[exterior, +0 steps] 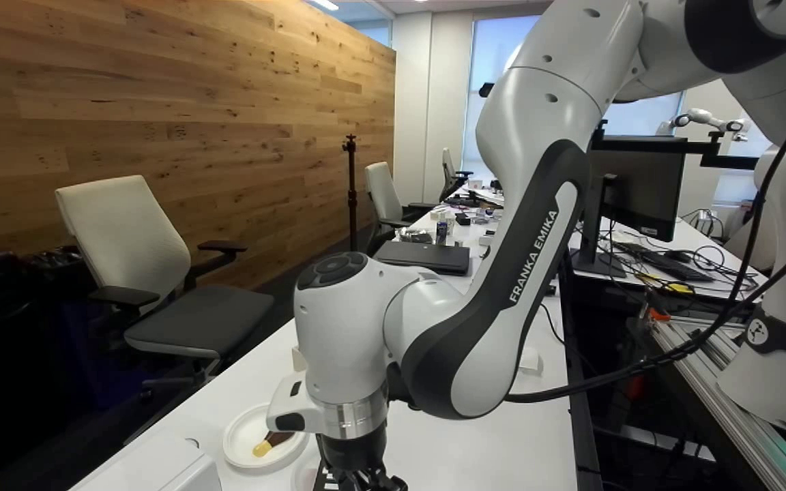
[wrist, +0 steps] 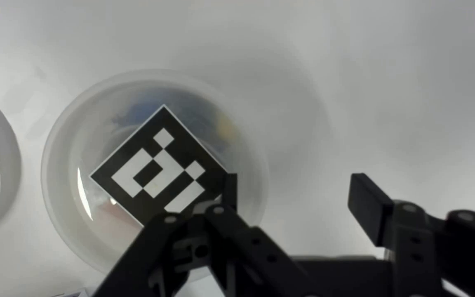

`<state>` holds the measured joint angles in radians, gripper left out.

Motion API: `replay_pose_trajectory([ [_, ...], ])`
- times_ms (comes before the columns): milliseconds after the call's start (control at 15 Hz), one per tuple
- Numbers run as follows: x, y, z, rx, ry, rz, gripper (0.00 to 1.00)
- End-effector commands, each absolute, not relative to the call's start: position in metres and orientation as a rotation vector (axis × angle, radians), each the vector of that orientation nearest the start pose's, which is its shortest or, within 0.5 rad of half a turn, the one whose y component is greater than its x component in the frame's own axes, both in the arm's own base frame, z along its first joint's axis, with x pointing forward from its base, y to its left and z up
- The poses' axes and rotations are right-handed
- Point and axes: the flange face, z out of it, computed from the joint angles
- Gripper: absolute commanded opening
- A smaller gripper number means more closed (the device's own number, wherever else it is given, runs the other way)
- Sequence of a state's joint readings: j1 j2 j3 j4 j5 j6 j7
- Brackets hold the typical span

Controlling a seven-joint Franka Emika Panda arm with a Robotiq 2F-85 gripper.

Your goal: Place the lunchbox's lid on the table

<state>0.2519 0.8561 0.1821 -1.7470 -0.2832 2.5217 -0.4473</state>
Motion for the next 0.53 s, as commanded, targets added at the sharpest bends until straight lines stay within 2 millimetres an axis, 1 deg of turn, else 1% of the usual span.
replay_pose_trajectory([
  [0,0.586,0.272,0.083,-2.715,-1.617,0.071,0.45],
  [133,0.583,0.277,0.082,-2.713,-1.620,0.062,0.32],
  [333,0.580,0.282,0.081,-2.707,-1.631,0.053,0.09],
  [400,0.579,0.284,0.081,-2.705,-1.634,0.049,0.03],
  [467,0.578,0.287,0.081,-2.702,-1.638,0.045,0.00],
])
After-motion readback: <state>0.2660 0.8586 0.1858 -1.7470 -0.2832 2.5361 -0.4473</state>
